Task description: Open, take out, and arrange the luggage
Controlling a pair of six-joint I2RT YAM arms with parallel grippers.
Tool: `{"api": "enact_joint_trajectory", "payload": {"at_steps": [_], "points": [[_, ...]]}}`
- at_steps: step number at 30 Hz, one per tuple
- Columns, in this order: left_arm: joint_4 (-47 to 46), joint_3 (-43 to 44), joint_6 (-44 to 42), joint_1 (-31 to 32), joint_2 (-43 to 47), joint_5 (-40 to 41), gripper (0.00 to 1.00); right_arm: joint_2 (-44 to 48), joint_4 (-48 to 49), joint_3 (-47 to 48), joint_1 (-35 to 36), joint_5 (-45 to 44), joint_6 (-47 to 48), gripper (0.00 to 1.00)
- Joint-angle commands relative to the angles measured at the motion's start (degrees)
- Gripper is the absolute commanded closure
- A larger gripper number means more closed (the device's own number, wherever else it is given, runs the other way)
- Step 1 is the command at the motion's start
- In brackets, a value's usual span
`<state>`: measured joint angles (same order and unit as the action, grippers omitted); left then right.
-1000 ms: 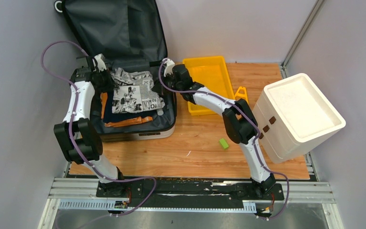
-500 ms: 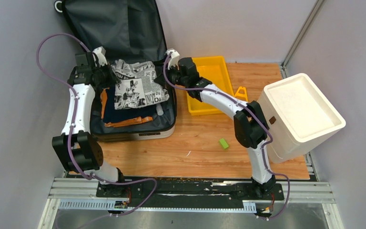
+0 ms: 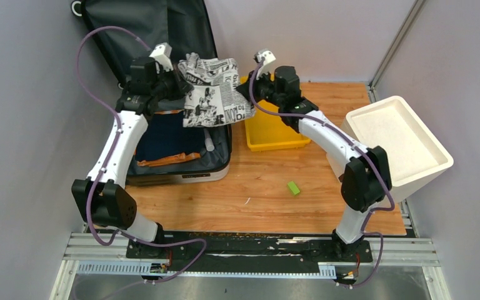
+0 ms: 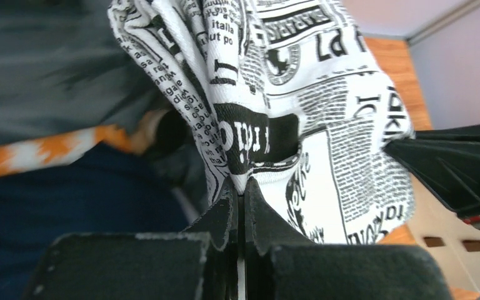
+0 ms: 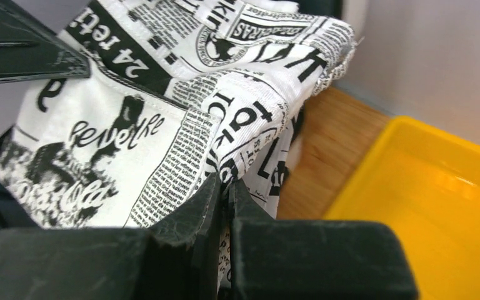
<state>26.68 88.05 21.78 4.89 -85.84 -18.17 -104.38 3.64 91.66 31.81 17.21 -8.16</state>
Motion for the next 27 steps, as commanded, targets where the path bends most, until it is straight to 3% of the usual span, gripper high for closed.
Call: {"api": "enact_joint_trajectory", "payload": {"at_steps": [1, 10, 15, 21, 27], "points": [[-17.0, 0.0, 6.1, 6.4, -2.6, 1.0, 1.0, 7.7, 4.8, -4.9, -4.7, -3.1, 5.2, 1.0], [-32.3, 6.7, 9.8, 17.3, -21.0, 1.6, 1.0, 12.2, 5.9, -14.8, -17.7, -2.6, 10.2, 1.0], [-34.1, 12.2, 5.3, 21.0, -29.5, 4.9, 1.0, 8.4, 6.3, -15.2, -24.0, -0.9, 10.5, 1.0], [-34.6, 16.3, 1.7, 22.9, -39.0, 8.7, 1.0, 0.4, 6.1, -11.9, -26.2, -1.5, 12.2, 1.0], [-33.1, 17.0, -2.2, 22.9, -43.1, 13.1, 1.0, -5.9, 5.9, -10.3, -26.3, -0.8, 12.2, 1.0]]}}
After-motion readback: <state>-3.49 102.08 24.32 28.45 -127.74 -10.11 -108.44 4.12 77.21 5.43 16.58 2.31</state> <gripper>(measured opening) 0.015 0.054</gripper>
